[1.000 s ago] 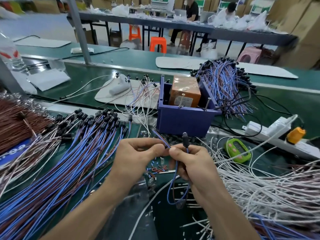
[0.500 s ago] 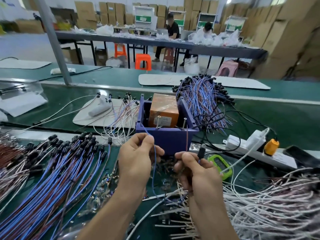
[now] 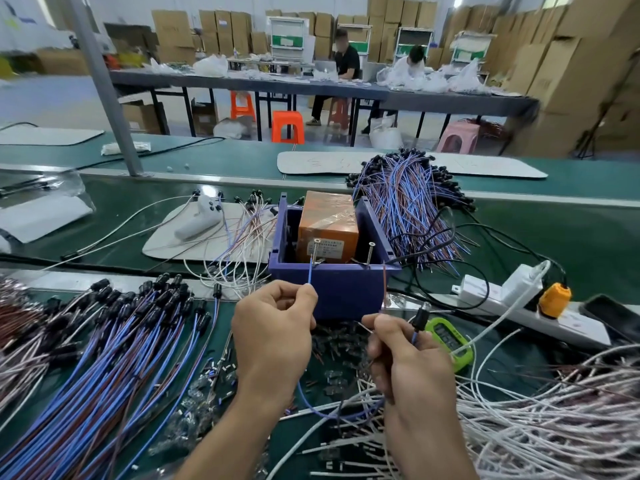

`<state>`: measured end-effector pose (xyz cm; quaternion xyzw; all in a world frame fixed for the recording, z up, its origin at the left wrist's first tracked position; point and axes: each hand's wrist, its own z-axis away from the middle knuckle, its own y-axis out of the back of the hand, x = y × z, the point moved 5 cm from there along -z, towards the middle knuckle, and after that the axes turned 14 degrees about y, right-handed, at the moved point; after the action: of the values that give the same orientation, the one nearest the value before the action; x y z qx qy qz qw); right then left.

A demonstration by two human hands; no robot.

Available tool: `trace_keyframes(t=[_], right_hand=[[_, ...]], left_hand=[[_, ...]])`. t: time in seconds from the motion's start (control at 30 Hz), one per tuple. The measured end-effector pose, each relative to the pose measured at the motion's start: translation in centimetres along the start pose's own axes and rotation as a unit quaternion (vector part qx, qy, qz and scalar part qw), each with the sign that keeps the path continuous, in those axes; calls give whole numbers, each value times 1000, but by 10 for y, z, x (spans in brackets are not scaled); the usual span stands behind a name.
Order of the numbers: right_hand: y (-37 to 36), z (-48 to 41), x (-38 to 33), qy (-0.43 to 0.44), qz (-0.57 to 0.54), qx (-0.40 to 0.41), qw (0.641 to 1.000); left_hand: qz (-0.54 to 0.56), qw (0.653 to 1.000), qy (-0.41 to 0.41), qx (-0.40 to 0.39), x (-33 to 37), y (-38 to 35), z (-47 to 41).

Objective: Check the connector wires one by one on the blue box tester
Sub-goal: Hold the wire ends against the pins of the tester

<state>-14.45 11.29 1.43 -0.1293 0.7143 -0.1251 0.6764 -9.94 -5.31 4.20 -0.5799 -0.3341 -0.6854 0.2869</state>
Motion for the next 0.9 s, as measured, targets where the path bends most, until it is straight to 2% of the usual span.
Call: trace_keyframes(t=[0.3,0.9], right_hand=[[2,-3,2,-4,1,6,1000],[2,-5,4,7,16,2,1000]], left_hand=[[2,1000,-25,-14,2,-2,3],[21,999,4,29,-2,0,-3]])
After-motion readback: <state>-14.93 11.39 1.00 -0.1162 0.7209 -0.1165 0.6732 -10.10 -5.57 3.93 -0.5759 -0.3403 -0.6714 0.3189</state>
